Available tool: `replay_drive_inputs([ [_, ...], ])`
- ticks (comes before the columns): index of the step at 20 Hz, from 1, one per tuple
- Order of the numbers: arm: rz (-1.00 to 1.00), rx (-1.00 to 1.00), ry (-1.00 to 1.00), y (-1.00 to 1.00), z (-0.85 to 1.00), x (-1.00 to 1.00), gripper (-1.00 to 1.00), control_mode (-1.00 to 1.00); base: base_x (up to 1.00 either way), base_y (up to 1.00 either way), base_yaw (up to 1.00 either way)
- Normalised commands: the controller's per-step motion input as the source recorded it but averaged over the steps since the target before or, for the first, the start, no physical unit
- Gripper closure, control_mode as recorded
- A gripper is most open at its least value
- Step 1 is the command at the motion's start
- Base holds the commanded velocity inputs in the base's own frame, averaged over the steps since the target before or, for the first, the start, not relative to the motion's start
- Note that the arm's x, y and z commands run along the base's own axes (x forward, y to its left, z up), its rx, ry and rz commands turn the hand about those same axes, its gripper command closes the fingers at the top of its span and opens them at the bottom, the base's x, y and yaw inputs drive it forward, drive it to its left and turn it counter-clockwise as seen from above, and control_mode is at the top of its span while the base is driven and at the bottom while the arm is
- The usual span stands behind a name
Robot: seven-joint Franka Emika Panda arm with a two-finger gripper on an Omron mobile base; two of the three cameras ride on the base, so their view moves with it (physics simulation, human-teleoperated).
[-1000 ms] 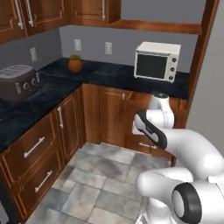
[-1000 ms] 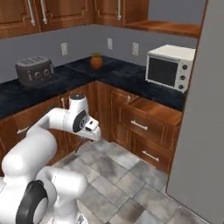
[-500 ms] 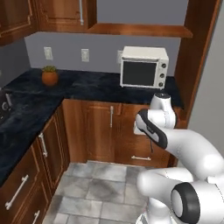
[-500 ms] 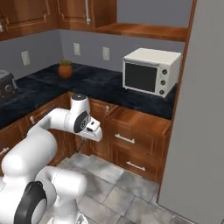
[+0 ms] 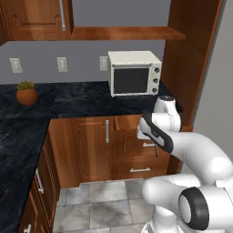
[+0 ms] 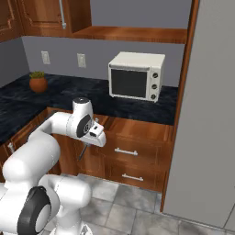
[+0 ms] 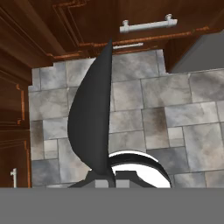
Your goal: Organize the utensils by type. Pick up the wooden spoons from the counter and place them in the open cabinet. Then pick up the metallic utensils from the counter and place them in the open drawer.
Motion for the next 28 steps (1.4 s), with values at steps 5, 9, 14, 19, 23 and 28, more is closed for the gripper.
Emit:
replay_drive_inputs([
  [5, 0.00, 0.00, 0.00, 0.00, 0.00, 0.00, 1.00, 1.00, 0.25, 0.63, -0.67],
  [9, 0.00, 0.00, 0.00, 0.00, 0.00, 0.00, 1.00, 1.00, 0.44, 0.70, -0.49],
  [14, 0.00, 0.00, 0.00, 0.00, 0.00, 0.00, 1.00, 1.00, 0.52, 0.55, -0.08],
  [19, 0.00, 0.00, 0.00, 0.00, 0.00, 0.00, 1.00, 1.00, 0.46, -0.01, 0.04],
  [23, 0.00, 0.00, 0.00, 0.00, 0.00, 0.00, 1.00, 1.00, 0.52, -0.05, 0.00],
  [28, 0.00, 0.00, 0.00, 0.00, 0.00, 0.00, 1.00, 1.00, 0.41, 0.00, 0.00],
])
